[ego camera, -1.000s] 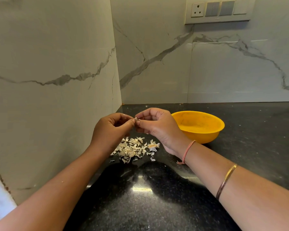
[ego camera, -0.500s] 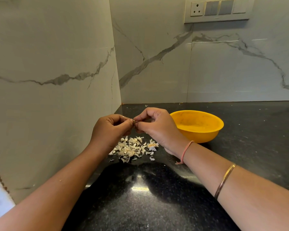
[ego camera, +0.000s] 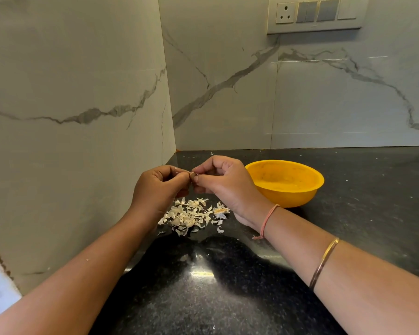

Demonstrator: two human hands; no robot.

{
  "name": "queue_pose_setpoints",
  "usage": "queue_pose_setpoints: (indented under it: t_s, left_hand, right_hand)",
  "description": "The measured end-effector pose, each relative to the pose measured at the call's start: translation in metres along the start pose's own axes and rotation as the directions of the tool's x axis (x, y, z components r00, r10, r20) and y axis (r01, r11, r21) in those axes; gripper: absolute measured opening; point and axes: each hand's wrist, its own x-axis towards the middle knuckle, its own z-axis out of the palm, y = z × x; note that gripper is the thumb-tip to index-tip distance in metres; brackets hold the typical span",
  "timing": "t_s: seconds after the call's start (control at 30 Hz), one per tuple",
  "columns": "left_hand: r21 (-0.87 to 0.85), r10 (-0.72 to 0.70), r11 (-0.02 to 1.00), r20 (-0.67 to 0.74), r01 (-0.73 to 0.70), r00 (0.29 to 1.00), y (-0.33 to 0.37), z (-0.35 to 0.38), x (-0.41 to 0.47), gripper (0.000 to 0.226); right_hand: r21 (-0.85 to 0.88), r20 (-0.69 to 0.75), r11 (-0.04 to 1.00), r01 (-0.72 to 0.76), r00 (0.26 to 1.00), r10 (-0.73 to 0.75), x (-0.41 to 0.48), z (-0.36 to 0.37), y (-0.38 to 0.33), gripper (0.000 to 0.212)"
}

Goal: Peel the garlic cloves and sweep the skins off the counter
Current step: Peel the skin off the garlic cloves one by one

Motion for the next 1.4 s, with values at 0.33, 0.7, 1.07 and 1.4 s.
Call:
queue_pose_setpoints:
  t_s: [0.33, 0.7, 1.07, 1.4]
  left_hand:
    - [-0.044, 0.041, 0.998, 0.048, -0.039, 0.998, 0.0003, -0.0022, -0.0005, 0.011]
    - [0.097, 0.103, 0.990, -0.002, -0.102, 0.995, 0.0009, -0.0014, -0.0017, 0.018]
    - [-0.005, 0.022, 1.000, -0.012, -0.022, 1.000, 0.0008, 0.0007, -0.0001, 0.015]
    - [0.080, -0.044, 0.996, -0.009, 0.045, 0.999, -0.0027, 0.0022, 0.0022, 0.016]
  right_hand:
    - [0.075, -0.001, 0.994, -0.081, 0.997, 0.082, 0.0012, -0.0023, -0.0002, 0.009]
    - [-0.030, -0.019, 0.998, -0.056, 0.998, 0.056, 0.0006, 0.0011, 0.0016, 0.014]
    - [0.113, 0.009, 0.989, -0.100, 0.995, 0.099, -0.0005, 0.0026, -0.0010, 0.012]
    - [0.193, 0.009, 0.975, -0.108, 0.994, 0.108, 0.0011, 0.0025, -0.0002, 0.016]
